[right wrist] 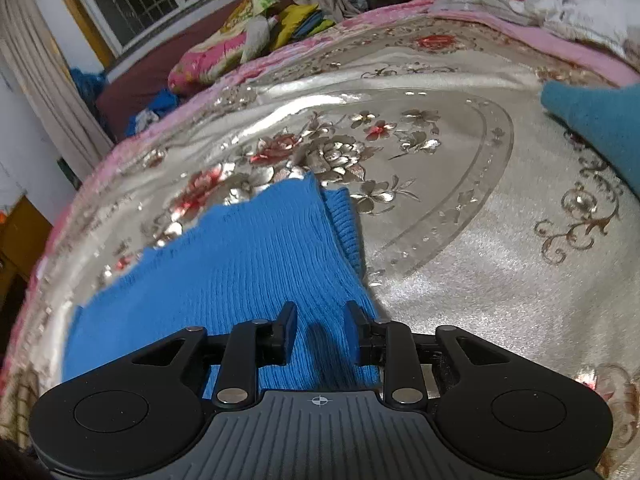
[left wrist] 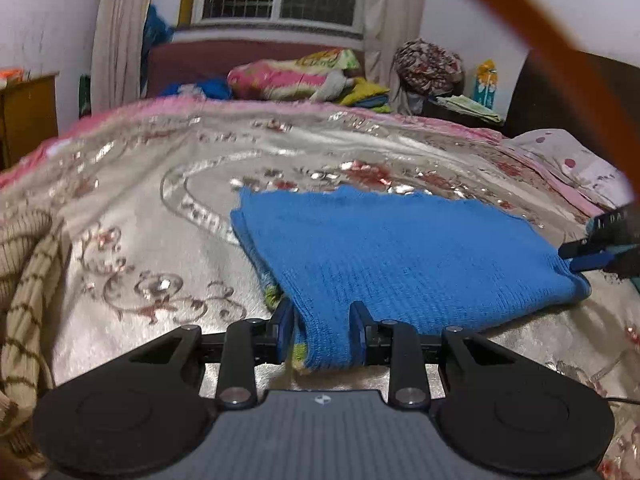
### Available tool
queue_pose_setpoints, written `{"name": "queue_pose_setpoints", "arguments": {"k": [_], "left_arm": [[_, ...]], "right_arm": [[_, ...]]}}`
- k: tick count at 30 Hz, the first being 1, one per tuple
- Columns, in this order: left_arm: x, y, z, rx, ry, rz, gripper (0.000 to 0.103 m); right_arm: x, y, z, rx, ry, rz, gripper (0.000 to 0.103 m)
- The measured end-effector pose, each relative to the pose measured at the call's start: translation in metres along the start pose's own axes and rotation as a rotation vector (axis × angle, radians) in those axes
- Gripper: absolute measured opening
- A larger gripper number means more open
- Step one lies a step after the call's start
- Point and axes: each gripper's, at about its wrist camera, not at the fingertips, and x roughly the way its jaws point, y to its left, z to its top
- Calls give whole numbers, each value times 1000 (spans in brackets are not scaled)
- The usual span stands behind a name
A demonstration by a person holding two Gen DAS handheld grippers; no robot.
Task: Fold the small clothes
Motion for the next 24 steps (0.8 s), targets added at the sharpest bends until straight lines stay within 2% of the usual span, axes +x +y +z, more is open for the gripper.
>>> {"name": "queue_pose_setpoints", "arguments": {"k": [7,12,16,20,24], "left_arm": [[-10,-41,-4,78,-38,-2,37],[-18,-95,-6,215,-69,-61,38],[-17,-145,-9,388,-88,-90,41],[-2,-182,-8,462,-67,-138,42],[19,-213,-9,543,-56,-139,42]], "right_arm": [[-14,-33,5,41,1,76,34],[-16,-66,7,117,35,139,36],[-19,-85,7,155,48,195,39],[-23,-99,6,168,55,234,40],[-27,-116,7,209,55,266,41]]}}
